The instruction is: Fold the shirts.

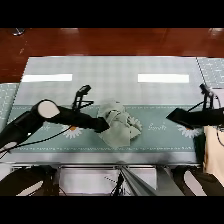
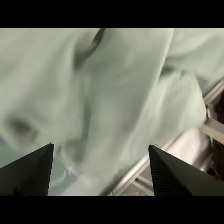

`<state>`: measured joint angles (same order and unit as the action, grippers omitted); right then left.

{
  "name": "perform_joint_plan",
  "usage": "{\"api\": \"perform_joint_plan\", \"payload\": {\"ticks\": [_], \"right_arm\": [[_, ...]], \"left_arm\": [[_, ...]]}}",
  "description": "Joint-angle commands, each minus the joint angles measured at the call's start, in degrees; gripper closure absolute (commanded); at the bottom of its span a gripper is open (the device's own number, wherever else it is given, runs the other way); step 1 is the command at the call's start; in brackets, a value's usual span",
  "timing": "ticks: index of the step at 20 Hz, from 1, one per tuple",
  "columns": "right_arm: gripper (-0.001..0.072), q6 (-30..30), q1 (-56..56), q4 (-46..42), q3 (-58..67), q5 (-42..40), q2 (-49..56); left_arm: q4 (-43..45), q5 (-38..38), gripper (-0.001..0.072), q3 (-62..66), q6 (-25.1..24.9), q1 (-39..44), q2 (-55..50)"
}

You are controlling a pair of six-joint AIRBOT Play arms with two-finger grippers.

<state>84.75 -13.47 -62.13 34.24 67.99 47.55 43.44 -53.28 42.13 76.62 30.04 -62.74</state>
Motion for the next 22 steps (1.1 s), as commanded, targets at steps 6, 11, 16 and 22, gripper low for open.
{"api": "perform_joint_plan", "payload": {"ticks": [6, 11, 16, 22], "right_arm": [[0.0094, 0.2, 13.3, 9.4, -13.7, -9.8, -0.9], [0.0094, 2.6, 24.6, 17.4, -13.5, -20.9, 4.5], [0.0095, -1.4, 30.9, 25.8, -9.6, -26.1, 15.5], [0.0155, -2.1, 33.9, 28.2, -1.2, -25.7, 25.3]], "left_arm": [[-1.4, -4.5, 0.0689, 16.2, -8.7, 1.9, -15.1], [-1.5, -8.4, 0.0689, 17.5, -8.6, -3.5, -15.0], [-1.5, -9.2, 0.0689, 17.5, -8.6, -3.9, -15.0], [-1.5, -9.9, 0.0689, 17.5, -8.5, -3.9, -15.1]]}}
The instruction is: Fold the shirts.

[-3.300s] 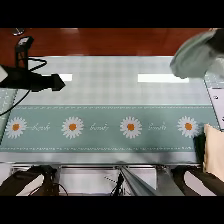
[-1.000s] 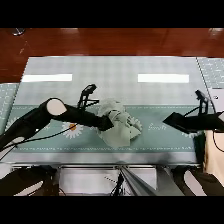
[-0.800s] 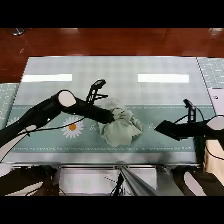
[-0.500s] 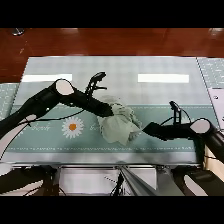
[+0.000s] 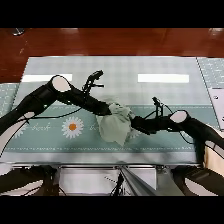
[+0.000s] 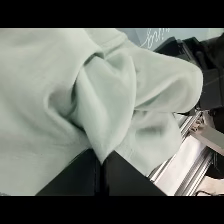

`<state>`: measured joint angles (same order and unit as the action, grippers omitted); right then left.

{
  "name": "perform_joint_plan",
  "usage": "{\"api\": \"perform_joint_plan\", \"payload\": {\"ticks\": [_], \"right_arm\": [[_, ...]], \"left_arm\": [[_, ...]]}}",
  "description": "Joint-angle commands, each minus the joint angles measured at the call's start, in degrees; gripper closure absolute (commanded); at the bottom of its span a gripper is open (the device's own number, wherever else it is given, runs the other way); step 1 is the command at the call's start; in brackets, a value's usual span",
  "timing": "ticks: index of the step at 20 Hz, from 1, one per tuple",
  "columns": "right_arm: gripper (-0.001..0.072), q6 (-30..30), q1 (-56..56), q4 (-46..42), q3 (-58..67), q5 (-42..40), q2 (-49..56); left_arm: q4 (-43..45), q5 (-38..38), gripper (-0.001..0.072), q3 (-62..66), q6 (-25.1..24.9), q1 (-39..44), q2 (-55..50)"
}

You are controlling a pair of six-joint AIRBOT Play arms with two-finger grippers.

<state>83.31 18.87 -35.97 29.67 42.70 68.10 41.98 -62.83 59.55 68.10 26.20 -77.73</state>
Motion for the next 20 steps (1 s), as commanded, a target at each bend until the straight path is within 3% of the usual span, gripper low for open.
{"api": "perform_joint_plan", "payload": {"ticks": [1, 2, 3, 5, 7, 12, 15, 17, 20], "right_arm": [[0.0304, -1.3, 1.7, 2.0, 4.6, -0.4, 6.1], [0.0549, -2.8, 1.6, 2.0, 6.1, 0.4, 7.2], [0.0690, -4.9, 1.2, 1.3, 7.9, 1.3, 7.5], [0.0690, -5.6, -1.2, -3.8, 14.9, 7.6, 7.3], [0.0690, -2.0, -4.6, -11.7, 26.4, 15.9, 7.3], [0.0690, 7.4, -8.7, -28.7, 67.0, 28.3, 7.3], [0.0690, 8.0, -9.2, -35.3, 91.1, 35.8, 7.1], [0.0690, 7.4, -9.2, -37.5, 96.9, 36.0, 3.1], [0.0690, 6.0, -9.2, -43.2, 93.7, 36.1, -7.6]], "left_arm": [[0.0, -0.3, 0.0689, 0.0, 0.1, -0.1, -0.1], [0.0, -0.4, 0.0689, 0.1, 0.1, -0.1, -0.1], [0.0, -0.7, 0.0689, 0.1, 0.1, -0.3, 0.0], [-0.1, -2.5, 0.0689, 1.2, 0.1, -1.9, 0.9], [-1.0, -3.8, 0.0689, 5.4, 0.1, -4.4, 2.9], [-6.4, -3.5, 0.0689, 28.8, 0.1, -12.4, 6.9], [-3.9, -3.7, 0.0689, 42.4, 5.6, -18.7, 8.8], [0.1, -4.0, 0.0689, 49.0, 9.1, -23.1, 11.1], [9.0, -4.4, 0.0689, 51.8, 14.2, -28.4, 17.5]]}}
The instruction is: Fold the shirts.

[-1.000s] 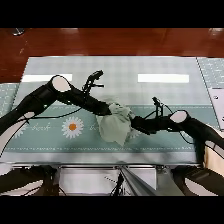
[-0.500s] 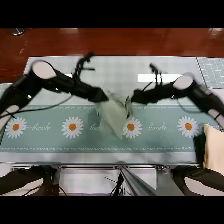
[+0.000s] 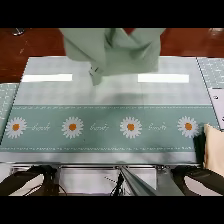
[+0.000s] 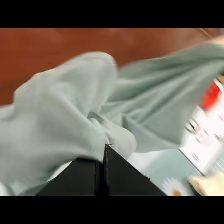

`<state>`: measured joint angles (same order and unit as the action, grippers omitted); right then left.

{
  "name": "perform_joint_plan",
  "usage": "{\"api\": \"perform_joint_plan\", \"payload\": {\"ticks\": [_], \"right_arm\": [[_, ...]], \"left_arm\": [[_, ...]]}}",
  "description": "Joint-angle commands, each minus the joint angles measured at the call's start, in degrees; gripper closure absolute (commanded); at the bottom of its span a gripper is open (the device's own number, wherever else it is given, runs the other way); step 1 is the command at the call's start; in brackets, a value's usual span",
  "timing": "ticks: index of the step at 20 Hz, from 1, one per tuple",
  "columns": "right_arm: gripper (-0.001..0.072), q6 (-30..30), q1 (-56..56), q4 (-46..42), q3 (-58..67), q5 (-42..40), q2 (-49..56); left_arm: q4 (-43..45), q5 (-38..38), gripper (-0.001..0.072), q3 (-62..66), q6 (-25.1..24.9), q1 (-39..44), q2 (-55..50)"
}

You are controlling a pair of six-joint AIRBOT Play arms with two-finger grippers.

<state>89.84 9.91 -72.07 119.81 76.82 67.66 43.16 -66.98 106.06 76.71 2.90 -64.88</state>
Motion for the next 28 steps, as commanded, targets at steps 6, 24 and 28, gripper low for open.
{"api": "perform_joint_plan", "payload": {"ticks": [6, 24, 28], "right_arm": [[0.0690, 0.4, -0.2, -17.4, -3.1, 3.3, -27.2], [0.0692, 7.0, -0.2, -19.8, -38.6, -7.6, -12.1], [0.0692, 7.0, -4.7, -10.8, -28.4, -10.4, 7.7]], "left_arm": [[24.2, -3.5, 0.0689, 5.2, 9.1, -10.2, 21.0], [-0.9, 1.6, 0.0689, -48.8, -1.9, -9.2, 14.2], [-4.2, 9.3, 0.0689, -43.5, -5.6, -5.1, -1.7]]}}
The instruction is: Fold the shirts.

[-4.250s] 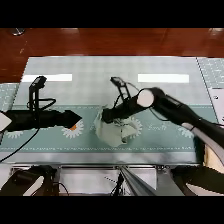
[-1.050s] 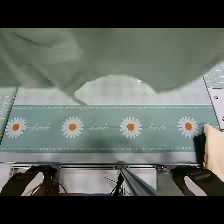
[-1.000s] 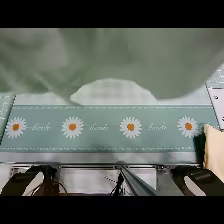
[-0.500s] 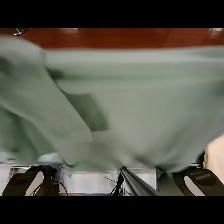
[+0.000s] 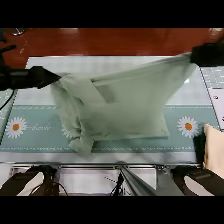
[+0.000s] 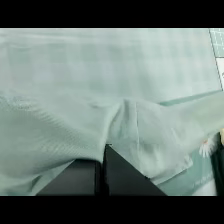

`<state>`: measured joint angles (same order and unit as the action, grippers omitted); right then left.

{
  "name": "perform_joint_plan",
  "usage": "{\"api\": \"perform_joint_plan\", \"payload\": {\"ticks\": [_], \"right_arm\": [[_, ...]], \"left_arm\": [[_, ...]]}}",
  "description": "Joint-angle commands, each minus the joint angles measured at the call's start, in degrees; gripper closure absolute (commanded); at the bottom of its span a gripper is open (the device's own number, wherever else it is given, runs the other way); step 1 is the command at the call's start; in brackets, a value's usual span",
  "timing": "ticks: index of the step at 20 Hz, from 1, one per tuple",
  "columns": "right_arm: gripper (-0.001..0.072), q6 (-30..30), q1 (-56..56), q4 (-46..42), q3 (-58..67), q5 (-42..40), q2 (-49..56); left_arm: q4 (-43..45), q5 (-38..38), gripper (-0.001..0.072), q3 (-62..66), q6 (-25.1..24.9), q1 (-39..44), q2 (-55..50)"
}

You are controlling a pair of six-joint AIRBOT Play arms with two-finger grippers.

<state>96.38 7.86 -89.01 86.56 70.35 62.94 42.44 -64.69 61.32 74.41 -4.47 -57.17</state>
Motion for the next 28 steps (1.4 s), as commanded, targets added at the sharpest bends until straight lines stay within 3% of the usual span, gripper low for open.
{"api": "perform_joint_plan", "payload": {"ticks": [1, 7, 8, 9, 10, 14, 16, 18, 22, 25, 28], "right_arm": [[0.0691, 0.4, -4.5, 10.7, 8.0, -4.0, 17.2], [0.0689, -2.4, -10.7, 37.2, 15.5, -8.1, 34.8], [0.0592, -2.4, -11.3, 38.3, 15.5, -8.0, 36.0], [0.0238, -2.4, -11.7, 38.4, 15.5, -7.1, 36.7], [0.0089, -2.9, -12.4, 38.2, 15.5, -5.8, 36.8], [0.0093, -9.6, -20.9, 35.4, 15.6, 7.9, 33.3], [0.0094, -13.7, -25.1, 28.3, 14.1, 17.4, 30.0], [0.0094, -13.4, -27.7, 20.9, 4.9, 16.2, 23.7], [0.0094, -13.2, -29.1, 27.6, -25.9, -2.3, 7.4], [0.0094, -16.6, -29.1, 37.5, -43.4, -11.0, -2.4], [0.0094, -17.7, -29.1, 39.3, -49.2, -10.8, -6.0]], "left_arm": [[-3.5, 8.3, 0.0689, 3.0, -3.3, 3.3, -12.9], [-3.5, 14.5, 0.0675, 10.0, -3.3, 9.5, -26.3], [-3.4, 14.0, 0.0510, 10.4, -3.3, 9.8, -27.0], [-3.4, 13.2, 0.0066, 10.6, -3.3, 9.4, -27.2], [-3.2, 10.9, 0.0004, 10.8, -3.3, 8.2, -27.1], [6.6, -14.5, 0.0006, 14.2, -0.9, -4.8, -26.9], [13.0, -21.1, 0.0006, 9.8, 2.6, -12.5, -25.0], [14.3, -20.0, 0.0006, -1.3, 3.9, -18.6, -20.2], [13.1, -12.4, 0.0006, -26.6, 1.6, -23.4, -7.6], [2.3, -4.3, 0.0006, -39.6, 0.8, -23.5, 0.2], [-14.2, 0.9, 0.0006, -47.7, -6.9, -21.9, 2.3]]}}
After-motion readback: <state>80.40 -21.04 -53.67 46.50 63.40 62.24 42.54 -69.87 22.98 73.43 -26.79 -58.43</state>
